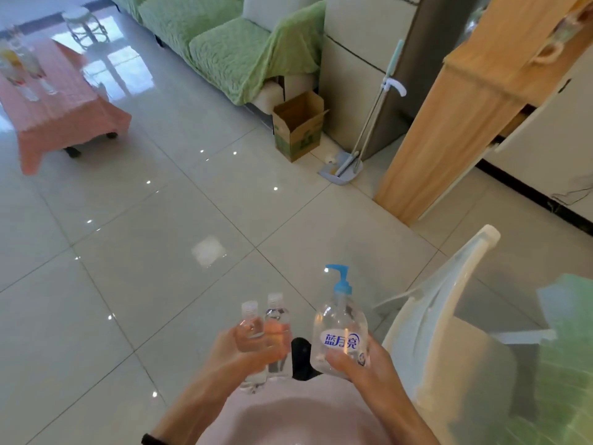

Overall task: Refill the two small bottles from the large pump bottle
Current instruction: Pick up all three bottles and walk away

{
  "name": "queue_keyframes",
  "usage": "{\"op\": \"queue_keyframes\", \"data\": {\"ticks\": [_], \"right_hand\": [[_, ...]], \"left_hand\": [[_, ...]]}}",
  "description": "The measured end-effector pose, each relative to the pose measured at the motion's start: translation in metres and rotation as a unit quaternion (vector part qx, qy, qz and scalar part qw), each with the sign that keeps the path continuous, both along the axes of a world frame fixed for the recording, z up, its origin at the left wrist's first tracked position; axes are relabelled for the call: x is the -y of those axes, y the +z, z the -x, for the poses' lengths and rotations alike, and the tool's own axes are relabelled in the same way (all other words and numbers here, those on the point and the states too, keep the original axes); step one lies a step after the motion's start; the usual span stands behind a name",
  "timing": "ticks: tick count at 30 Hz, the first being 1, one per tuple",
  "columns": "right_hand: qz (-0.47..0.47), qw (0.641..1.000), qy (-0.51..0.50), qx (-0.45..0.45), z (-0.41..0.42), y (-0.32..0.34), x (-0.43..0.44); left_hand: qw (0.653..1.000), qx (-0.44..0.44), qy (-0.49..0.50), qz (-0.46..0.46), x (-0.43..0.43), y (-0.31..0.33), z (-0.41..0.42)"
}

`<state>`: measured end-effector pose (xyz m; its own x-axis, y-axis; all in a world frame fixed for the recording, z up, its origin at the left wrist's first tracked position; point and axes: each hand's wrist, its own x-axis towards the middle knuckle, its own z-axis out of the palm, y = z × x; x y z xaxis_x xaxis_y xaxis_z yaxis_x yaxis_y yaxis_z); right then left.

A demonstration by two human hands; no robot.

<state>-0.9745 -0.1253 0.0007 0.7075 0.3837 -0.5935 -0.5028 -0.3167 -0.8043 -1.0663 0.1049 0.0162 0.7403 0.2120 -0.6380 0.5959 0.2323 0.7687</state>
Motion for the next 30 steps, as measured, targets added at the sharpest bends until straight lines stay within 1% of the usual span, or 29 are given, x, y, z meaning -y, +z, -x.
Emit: {"op": "queue_keyframes", "data": {"ticks": [3, 8, 12, 17, 21, 26, 30], "right_hand": [[-0.006, 1.000, -0.018, -0.009, -0.036, 0.006, 0.002], [-0.014, 0.996, -0.091, -0.023, -0.087, 0.007, -0.001], [-0.010, 0.987, -0.153, -0.046, -0.127, 0.002, -0.010], [0.004, 0.978, -0.203, -0.043, -0.193, 0.003, -0.031], [0.019, 0.967, -0.252, -0.039, -0.246, 0.005, -0.047], [0.026, 0.949, -0.313, -0.040, -0.313, 0.012, -0.061], [0.049, 0.936, -0.346, -0.043, -0.348, 0.007, -0.060]], "left_hand": [[1.000, 0.005, -0.011, 0.008, -0.011, 0.002, -0.040], [0.998, 0.002, -0.066, 0.000, -0.023, 0.017, -0.115], [0.994, -0.007, -0.113, 0.002, -0.030, 0.022, -0.188], [0.988, -0.015, -0.154, 0.020, -0.043, 0.012, -0.288], [0.974, 0.000, -0.228, 0.016, -0.059, 0.011, -0.367], [0.952, 0.002, -0.304, 0.038, -0.068, 0.017, -0.469], [0.933, 0.002, -0.358, 0.020, -0.063, 0.015, -0.536]]}}
